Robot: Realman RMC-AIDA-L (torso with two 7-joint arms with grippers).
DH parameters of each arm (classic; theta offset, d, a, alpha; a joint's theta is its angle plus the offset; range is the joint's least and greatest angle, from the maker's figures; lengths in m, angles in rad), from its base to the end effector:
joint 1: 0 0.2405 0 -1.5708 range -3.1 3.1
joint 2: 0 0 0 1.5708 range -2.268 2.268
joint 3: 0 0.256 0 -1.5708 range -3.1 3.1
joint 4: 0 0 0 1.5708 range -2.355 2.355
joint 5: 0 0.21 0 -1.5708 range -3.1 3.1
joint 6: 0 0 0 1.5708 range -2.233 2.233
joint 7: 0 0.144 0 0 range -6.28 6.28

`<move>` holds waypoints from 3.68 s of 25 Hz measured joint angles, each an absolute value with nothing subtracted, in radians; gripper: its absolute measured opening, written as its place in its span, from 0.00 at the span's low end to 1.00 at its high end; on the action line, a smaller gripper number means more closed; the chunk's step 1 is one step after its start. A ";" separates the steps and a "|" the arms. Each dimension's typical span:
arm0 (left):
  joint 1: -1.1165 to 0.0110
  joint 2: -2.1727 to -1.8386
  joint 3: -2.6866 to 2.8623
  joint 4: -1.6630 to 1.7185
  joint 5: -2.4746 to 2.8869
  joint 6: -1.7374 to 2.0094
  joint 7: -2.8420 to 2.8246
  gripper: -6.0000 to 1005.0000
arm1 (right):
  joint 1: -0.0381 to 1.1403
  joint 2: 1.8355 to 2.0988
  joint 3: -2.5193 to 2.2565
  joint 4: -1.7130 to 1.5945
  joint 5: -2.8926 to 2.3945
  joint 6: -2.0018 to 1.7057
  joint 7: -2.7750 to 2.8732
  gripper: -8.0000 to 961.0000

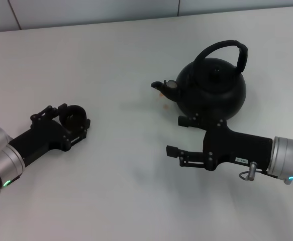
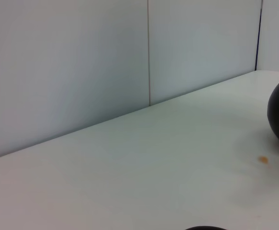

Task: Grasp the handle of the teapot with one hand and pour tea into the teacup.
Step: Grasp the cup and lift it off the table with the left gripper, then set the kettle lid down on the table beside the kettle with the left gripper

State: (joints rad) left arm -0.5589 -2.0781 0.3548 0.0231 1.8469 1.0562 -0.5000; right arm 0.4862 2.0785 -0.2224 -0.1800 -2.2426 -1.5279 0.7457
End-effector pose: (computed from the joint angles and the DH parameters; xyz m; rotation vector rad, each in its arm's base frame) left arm -0.3156 0.3194 -0.0800 -2.3245 -0.4861 -0.4973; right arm 0.2969 0.2688 -0.0590 -2.5835 0.4616 0.8650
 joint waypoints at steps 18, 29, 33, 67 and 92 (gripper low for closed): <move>-0.662 -2.079 0.470 -0.041 1.847 1.167 -0.501 0.69 | 0.479 2.078 -0.221 -0.162 -2.243 -1.526 0.745 0.87; -0.710 -2.079 0.482 -0.078 1.847 1.118 -0.500 0.69 | 0.477 2.079 -0.222 -0.156 -2.243 -1.525 0.742 0.87; -0.719 -2.080 0.480 -0.101 1.847 1.062 -0.460 0.69 | 0.477 2.078 -0.222 -0.154 -2.245 -1.521 0.742 0.87; -0.726 -2.080 0.447 -0.154 1.842 0.985 -0.394 0.76 | 0.478 2.079 -0.222 -0.153 -2.249 -1.522 0.743 0.87; -0.663 -2.073 0.425 -0.127 1.845 1.126 -0.404 0.85 | 0.466 2.079 -0.222 -0.153 -2.247 -1.523 0.744 0.87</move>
State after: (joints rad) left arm -0.6631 -2.0729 0.4248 -0.1270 1.8451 1.1263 -0.4037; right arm 0.4657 2.0785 -0.2224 -0.1534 -2.2469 -1.5228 0.7436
